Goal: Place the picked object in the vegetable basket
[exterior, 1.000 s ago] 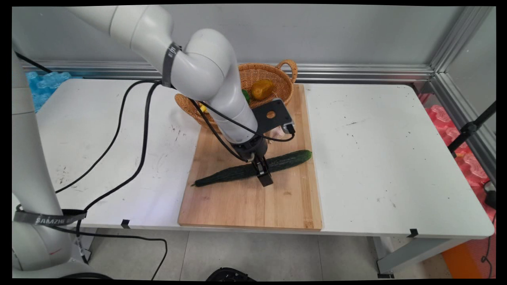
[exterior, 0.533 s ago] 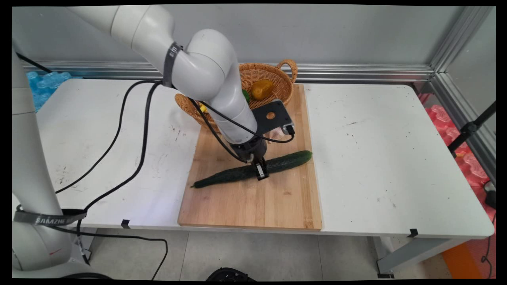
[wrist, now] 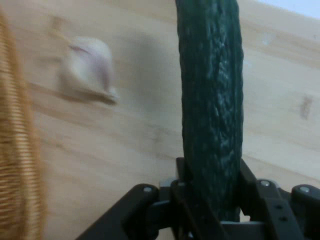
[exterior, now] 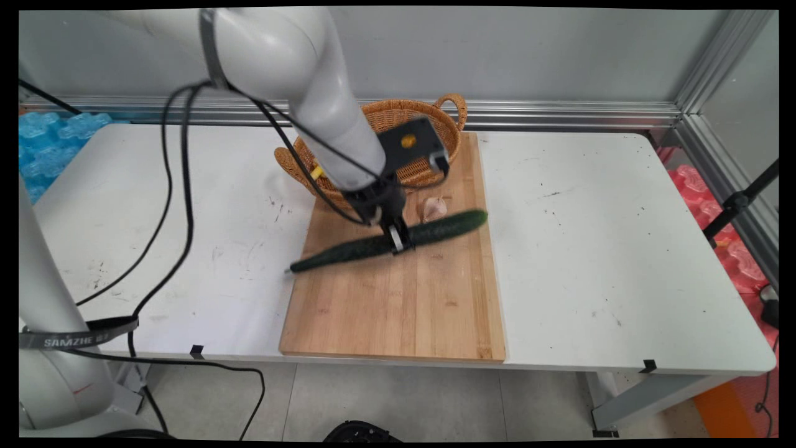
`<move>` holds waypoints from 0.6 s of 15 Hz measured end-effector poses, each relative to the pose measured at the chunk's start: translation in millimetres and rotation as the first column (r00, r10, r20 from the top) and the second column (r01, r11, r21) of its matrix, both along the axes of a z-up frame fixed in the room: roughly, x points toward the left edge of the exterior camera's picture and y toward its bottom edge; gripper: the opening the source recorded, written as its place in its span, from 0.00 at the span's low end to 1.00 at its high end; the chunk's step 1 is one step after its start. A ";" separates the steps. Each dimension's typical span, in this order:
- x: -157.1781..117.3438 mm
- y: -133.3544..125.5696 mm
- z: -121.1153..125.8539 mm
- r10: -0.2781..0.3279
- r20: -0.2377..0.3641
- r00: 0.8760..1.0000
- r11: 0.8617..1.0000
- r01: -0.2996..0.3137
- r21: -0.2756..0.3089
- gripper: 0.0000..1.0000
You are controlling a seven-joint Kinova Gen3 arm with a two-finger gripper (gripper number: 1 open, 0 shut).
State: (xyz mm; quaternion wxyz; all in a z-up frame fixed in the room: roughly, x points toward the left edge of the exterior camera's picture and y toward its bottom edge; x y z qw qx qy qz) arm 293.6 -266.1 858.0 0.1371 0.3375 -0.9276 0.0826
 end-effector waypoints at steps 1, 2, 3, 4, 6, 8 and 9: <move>5.1 -2.3 10.9 0.002 -0.001 1.000 1.000 -0.002 -0.012 0.00; 9.6 -4.9 21.4 0.005 -0.002 1.000 1.000 -0.005 -0.025 0.00; 15.2 -9.2 34.9 0.008 -0.004 1.000 0.999 -0.008 -0.042 0.00; 19.0 -13.6 45.0 0.011 -0.005 1.000 0.998 -0.011 -0.056 0.00; 26.2 -24.2 64.2 0.018 -0.009 1.000 0.996 -0.019 -0.088 0.00; 31.6 -38.9 80.2 0.018 -0.010 1.000 0.992 -0.019 -0.128 0.00; 33.5 -45.5 84.7 0.016 -0.010 1.000 0.990 -0.017 -0.142 0.00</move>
